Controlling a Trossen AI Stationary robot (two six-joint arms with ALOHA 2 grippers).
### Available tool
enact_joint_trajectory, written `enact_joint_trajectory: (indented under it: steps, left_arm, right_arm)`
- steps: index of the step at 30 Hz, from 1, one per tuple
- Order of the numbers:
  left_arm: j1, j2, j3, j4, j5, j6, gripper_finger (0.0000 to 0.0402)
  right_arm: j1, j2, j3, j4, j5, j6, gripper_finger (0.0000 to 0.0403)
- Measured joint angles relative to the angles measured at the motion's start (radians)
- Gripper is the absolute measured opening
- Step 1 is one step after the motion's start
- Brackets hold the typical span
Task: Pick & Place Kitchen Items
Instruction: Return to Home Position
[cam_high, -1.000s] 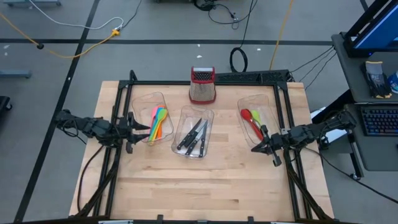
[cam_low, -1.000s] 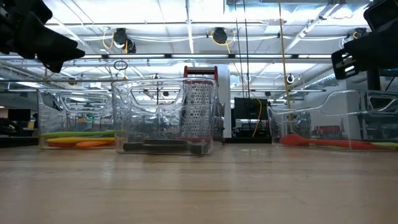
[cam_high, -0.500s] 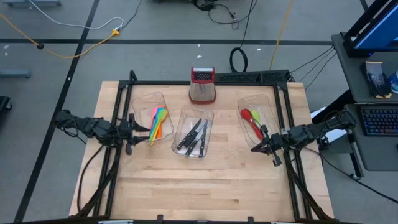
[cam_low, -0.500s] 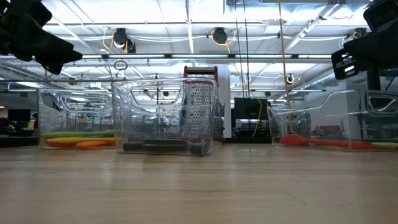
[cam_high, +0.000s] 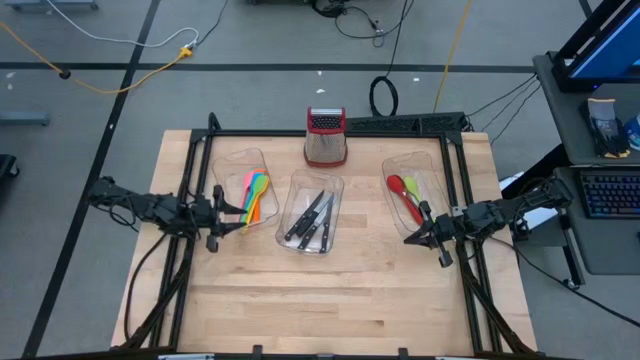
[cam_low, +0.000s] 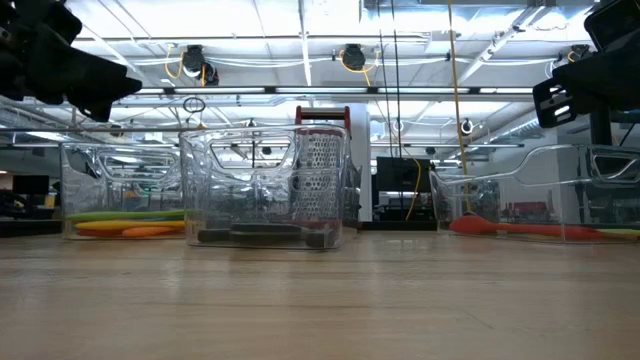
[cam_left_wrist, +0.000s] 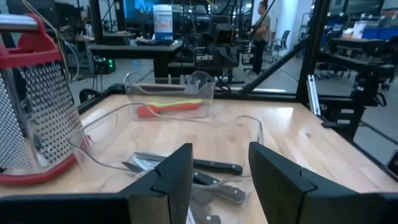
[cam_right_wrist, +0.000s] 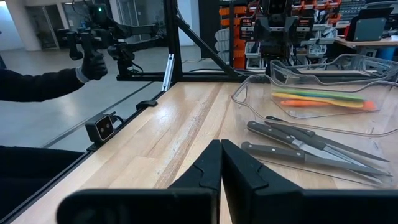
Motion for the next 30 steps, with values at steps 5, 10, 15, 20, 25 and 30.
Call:
enact_joint_trajectory:
  steps: [5, 10, 15, 20, 25, 30]
  left_arm:
    - [0.000, 0.008, 0.001, -0.009, 0.002, -0.028, 0.0159]
    - [0.000, 0.009, 0.001, -0.010, 0.002, -0.061, 0.0159]
    - [0.000, 0.009, 0.000, -0.004, 0.002, -0.057, 0.0159]
    - [0.000, 0.009, 0.000, 0.002, 0.002, -0.057, 0.0159]
    - [0.000, 0.009, -0.001, 0.004, 0.002, -0.057, 0.0159]
    - [0.000, 0.009, -0.001, 0.004, 0.002, -0.057, 0.0159]
  right_arm:
    - [0.000, 0.000, 0.000, 0.003, 0.001, 0.000, 0.0004]
    - [0.000, 0.000, 0.000, 0.003, 0.001, 0.000, 0.0002]
    - [0.000, 0.000, 0.000, 0.003, 0.001, 0.000, 0.0004]
    - [0.000, 0.000, 0.000, 0.003, 0.001, 0.000, 0.0002]
    - [0.000, 0.000, 0.000, 0.004, 0.001, 0.000, 0.0003]
    - [0.000, 0.000, 0.000, 0.004, 0.001, 0.000, 0.0003]
